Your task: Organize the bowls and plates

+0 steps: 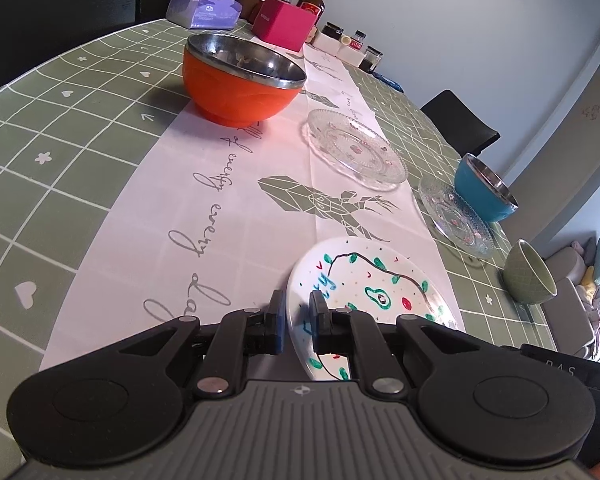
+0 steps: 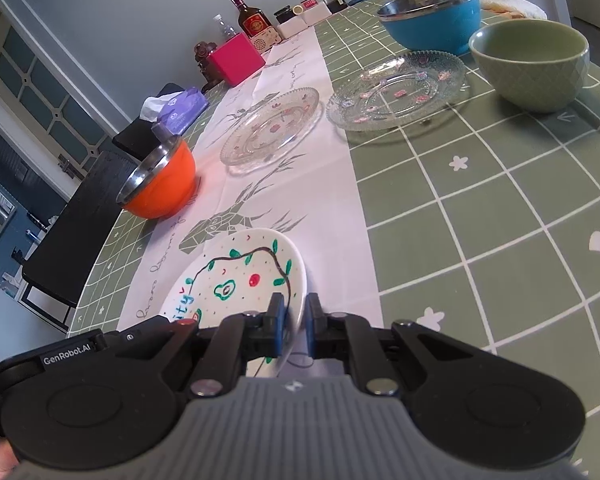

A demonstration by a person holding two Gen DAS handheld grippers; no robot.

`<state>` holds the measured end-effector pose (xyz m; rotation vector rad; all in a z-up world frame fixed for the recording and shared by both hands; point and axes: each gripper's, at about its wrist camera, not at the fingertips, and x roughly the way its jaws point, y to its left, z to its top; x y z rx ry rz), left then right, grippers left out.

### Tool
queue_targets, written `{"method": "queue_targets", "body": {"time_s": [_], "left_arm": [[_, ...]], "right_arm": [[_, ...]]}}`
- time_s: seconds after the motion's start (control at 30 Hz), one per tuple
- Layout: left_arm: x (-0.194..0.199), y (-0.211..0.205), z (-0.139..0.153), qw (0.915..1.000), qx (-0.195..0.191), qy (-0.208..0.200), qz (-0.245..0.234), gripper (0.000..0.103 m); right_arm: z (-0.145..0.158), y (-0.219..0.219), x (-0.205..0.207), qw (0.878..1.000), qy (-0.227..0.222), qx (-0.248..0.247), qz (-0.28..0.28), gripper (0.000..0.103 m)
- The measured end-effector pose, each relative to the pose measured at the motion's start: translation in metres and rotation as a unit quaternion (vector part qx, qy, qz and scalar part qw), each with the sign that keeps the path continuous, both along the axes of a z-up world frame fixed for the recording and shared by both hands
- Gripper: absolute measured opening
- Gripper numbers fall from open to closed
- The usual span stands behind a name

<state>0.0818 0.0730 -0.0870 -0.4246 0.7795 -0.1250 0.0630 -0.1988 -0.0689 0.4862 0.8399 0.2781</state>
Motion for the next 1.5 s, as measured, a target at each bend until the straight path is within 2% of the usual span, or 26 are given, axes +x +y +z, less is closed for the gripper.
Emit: {"method": "queue_targets", "body": {"time_s": [0.23, 0.33, 0.37, 0.4, 0.43, 0.47, 0.53, 0.63, 0.77, 0.9, 1.0, 1.1, 1.23, 1.37, 1.5], "left_arm": [[0.001, 0.000, 0.000, 1.0000, -0.001, 0.001, -0.002, 0.013], [0.001, 0.003, -0.001, 0.9999, -0.013, 0.002, 0.000, 0.014], [0.001, 0.005, -0.002, 0.9998, -0.022, 0.003, 0.002, 0.016], [0.000, 0.007, -0.002, 0.9994, -0.035, 0.004, 0.003, 0.026], [0.000, 0.010, -0.003, 0.9988, -0.049, 0.005, 0.003, 0.034], [0.000, 0.012, -0.003, 0.9983, -0.058, 0.004, 0.004, 0.036], [-0.002, 0.014, -0.001, 0.9984, -0.055, 0.000, 0.010, 0.045], [-0.003, 0.017, 0.003, 0.9985, -0.050, -0.006, 0.019, 0.052], [0.001, 0.018, 0.012, 0.9987, -0.048, -0.013, 0.015, 0.054], [0.009, 0.011, 0.027, 0.9991, -0.031, -0.024, -0.012, 0.056], [0.021, 0.009, 0.038, 0.9988, -0.030, -0.026, -0.030, 0.056], [0.035, 0.008, 0.048, 0.9981, -0.032, -0.029, -0.045, 0.056], [0.057, 0.004, 0.057, 0.9977, -0.011, -0.028, -0.061, 0.056], [0.079, 0.002, 0.064, 0.9969, 0.017, -0.036, -0.068, 0.056], [0.106, -0.002, 0.064, 0.9965, 0.022, -0.024, -0.078, 0.056]], "right_arm": [[0.001, 0.001, 0.002, 1.000, -0.001, -0.007, 0.000, 0.009], [0.001, 0.001, 0.002, 1.000, -0.002, -0.006, 0.000, 0.012], [0.001, 0.001, 0.002, 1.000, -0.001, -0.003, -0.002, 0.013], [0.001, 0.000, 0.002, 1.000, 0.000, 0.001, -0.004, 0.014], [0.001, 0.000, 0.002, 1.000, -0.001, 0.008, -0.003, 0.021], [0.002, 0.000, 0.002, 1.000, -0.004, 0.013, -0.001, 0.031], [0.005, 0.000, 0.000, 1.000, -0.009, 0.009, -0.005, 0.042], [0.009, -0.002, -0.002, 1.000, -0.020, -0.006, -0.011, 0.048], [0.013, -0.008, -0.002, 0.999, -0.024, -0.012, -0.018, 0.052], [0.022, -0.014, 0.002, 0.999, -0.031, -0.023, -0.022, 0.054], [0.032, -0.018, 0.010, 0.999, -0.035, -0.027, -0.026, 0.066], [0.042, -0.020, 0.022, 0.999, -0.037, -0.029, -0.023, 0.067], [0.059, -0.020, 0.044, 0.999, -0.039, -0.034, -0.011, 0.067], [0.075, -0.018, 0.066, 0.997, -0.052, -0.059, 0.010, 0.067], [0.084, -0.015, 0.096, 0.995, -0.059, -0.081, 0.024, 0.067]]}}
